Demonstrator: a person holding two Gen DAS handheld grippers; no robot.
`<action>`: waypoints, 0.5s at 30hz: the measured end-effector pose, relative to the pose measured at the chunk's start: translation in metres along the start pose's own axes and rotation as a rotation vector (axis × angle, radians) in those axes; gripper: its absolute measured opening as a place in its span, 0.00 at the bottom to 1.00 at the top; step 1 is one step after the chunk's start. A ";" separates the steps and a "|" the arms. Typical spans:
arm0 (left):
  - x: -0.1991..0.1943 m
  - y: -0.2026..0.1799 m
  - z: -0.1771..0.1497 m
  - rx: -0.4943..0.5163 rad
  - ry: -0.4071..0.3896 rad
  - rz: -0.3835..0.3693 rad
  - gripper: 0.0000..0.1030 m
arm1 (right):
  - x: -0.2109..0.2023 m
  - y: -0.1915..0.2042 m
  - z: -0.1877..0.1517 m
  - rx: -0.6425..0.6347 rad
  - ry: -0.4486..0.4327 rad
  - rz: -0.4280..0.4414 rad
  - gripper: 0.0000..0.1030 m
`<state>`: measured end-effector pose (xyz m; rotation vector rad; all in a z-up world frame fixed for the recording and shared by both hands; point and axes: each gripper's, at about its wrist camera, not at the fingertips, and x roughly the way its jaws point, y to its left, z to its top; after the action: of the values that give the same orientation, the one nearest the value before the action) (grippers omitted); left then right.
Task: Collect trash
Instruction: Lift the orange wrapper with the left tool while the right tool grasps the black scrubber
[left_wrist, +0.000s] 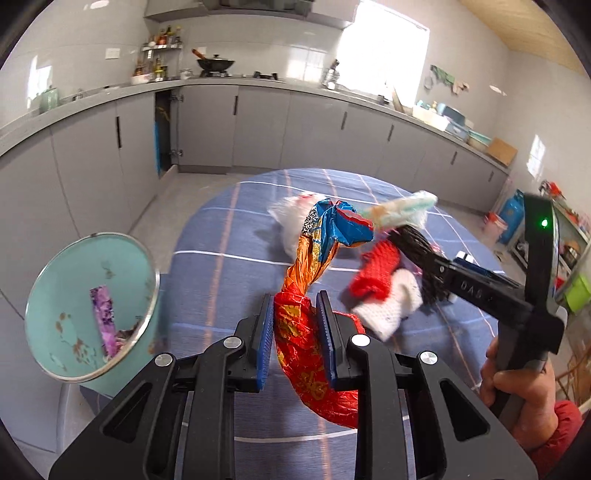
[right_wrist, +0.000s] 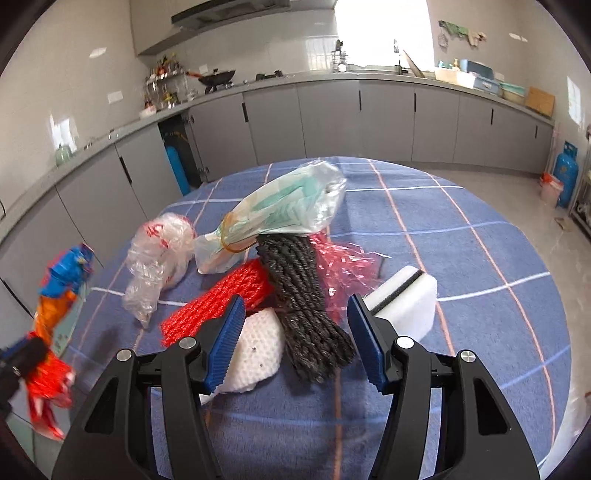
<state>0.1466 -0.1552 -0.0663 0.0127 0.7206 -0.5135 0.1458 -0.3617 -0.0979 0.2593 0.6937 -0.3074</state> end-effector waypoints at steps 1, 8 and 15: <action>-0.001 0.003 0.001 -0.003 -0.002 0.007 0.23 | 0.002 0.002 0.000 -0.005 0.005 -0.003 0.52; -0.013 0.020 0.004 -0.025 -0.038 0.041 0.23 | 0.022 0.014 -0.001 -0.046 0.074 -0.035 0.38; -0.022 0.041 0.007 -0.062 -0.061 0.070 0.23 | 0.007 0.012 -0.002 -0.023 0.052 -0.008 0.15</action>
<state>0.1553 -0.1108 -0.0539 -0.0352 0.6736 -0.4230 0.1538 -0.3516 -0.1021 0.2430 0.7490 -0.3011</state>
